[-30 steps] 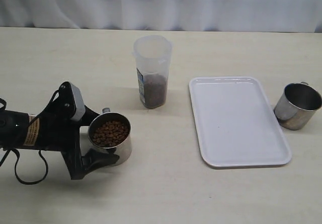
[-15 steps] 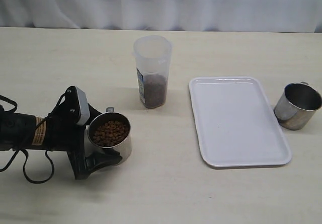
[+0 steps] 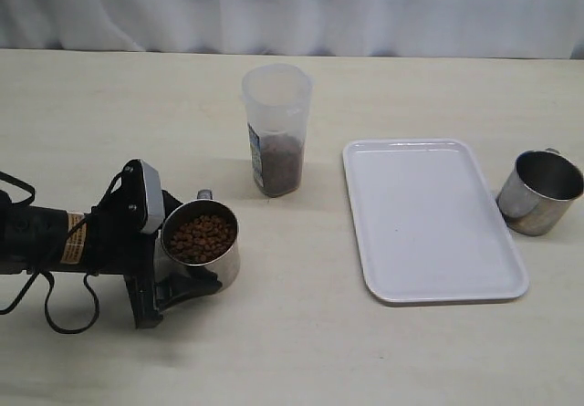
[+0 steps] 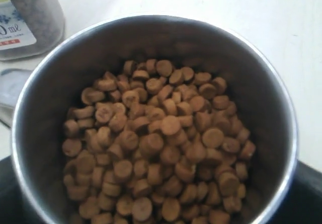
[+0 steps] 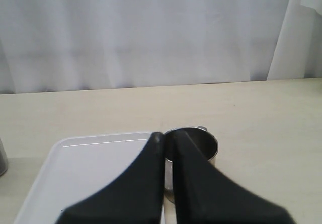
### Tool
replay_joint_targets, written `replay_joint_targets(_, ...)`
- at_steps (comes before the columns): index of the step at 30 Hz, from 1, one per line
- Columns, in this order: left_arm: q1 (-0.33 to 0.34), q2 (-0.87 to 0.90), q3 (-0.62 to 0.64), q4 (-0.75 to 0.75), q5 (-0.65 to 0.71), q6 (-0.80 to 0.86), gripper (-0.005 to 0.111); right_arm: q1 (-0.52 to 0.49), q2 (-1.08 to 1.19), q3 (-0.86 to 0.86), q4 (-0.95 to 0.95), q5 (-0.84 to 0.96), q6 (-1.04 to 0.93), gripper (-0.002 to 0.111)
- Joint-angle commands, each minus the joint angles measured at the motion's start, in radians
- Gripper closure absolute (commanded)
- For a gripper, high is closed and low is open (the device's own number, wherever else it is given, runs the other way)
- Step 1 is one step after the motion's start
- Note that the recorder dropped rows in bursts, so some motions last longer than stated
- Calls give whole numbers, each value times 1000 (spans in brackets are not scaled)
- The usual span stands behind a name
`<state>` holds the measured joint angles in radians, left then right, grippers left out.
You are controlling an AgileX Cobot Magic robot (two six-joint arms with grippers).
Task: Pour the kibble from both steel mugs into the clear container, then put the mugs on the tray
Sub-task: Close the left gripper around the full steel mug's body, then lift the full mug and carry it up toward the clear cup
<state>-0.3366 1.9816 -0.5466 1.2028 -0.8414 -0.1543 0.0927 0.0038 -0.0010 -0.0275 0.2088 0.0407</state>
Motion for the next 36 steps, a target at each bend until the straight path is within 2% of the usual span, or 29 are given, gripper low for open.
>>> replay_joint_targets(1,5,-4,-8,-50,10,93,107,3,-4,1,-10,-8,-1,104)
replay_joint_targets(4,44,-4,-18,-61,15,95,107,3,-4,1,-10,-8,-1,104)
replay_joint_targets(7,110,-4,-18,30,-47,6,107,3,-4,1,-10,-8,-1,104)
replay_joint_targets(11,162,1,-18,78,-112,-72,105,3,-4,1,-10,-8,-1,104)
replay_joint_targets(14,162,45,-32,79,-122,-102,90,3,-4,1,-10,-8,-1,104)
replay_joint_targets(17,162,98,-57,101,-153,-115,64,3,-4,1,-10,-8,-1,104)
replay_joint_targets(19,162,100,-61,103,-166,-115,55,3,-4,1,-10,-8,-1,104)
replay_joint_targets(27,162,103,-65,103,-198,-116,40,3,-4,1,-10,-8,-1,104)
replay_joint_targets(31,162,105,-65,91,-211,-137,28,3,-4,1,-10,-8,-1,104)
replay_joint_targets(36,162,105,-65,91,-210,-137,27,3,-4,1,-10,-8,-1,104)
